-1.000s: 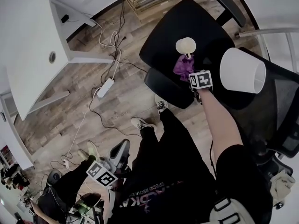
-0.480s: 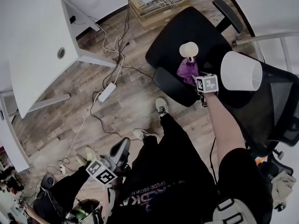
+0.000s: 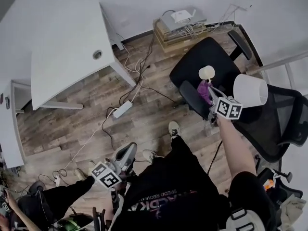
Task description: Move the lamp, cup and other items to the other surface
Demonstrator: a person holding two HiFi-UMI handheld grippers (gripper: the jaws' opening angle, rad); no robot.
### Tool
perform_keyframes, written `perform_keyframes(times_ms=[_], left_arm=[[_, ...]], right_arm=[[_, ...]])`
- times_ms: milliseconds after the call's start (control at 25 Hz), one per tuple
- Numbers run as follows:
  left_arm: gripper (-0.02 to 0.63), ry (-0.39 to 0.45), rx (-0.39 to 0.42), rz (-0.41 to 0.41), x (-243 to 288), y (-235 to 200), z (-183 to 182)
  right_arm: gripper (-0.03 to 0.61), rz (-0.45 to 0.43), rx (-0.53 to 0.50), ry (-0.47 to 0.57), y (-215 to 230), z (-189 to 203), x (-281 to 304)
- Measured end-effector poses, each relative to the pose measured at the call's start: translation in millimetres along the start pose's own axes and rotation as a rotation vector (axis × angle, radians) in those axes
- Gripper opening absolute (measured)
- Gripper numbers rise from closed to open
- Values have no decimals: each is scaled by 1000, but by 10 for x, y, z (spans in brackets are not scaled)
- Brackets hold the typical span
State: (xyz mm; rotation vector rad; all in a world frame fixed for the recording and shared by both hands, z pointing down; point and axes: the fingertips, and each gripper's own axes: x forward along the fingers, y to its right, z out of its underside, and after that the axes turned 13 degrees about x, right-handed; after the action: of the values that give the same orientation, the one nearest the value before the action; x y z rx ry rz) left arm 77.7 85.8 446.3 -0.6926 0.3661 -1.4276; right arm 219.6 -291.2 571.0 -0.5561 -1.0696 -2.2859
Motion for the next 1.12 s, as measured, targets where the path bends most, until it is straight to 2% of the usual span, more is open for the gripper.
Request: perform_keyframes(times_ms=[120, 280, 400, 520, 640, 800, 960, 1120], left_arm=[[0, 47, 26, 3, -254, -2, -120], [0, 116, 42, -11, -640, -2, -222], [0, 150, 35, -30, -917, 28, -149], [0, 194, 23, -53, -1177, -6, -138], [0, 232, 19, -69, -1419, -33, -147], [0, 278, -9, -71, -1655, -65, -86], [-2, 301, -29, -67, -1826, -106, -35], [-1, 308, -16, -64, -1923, -76, -41]], right_arm=[[0, -195, -67, -28, -1058, 115, -32], [2, -457, -161, -109, -2463, 512, -166], [3, -625, -161, -188, -3252, 996, -404], [3, -766, -160, -311, -3866, 1606, -688], [3, -865, -141, -433, -4254, 2174, -1000], [3, -920, -142, -520, -4479, 2682, -1246], [3, -928, -186, -563, -4555, 2940, -1317], [3, -934, -208, -584, -4633, 3067, -1356]])
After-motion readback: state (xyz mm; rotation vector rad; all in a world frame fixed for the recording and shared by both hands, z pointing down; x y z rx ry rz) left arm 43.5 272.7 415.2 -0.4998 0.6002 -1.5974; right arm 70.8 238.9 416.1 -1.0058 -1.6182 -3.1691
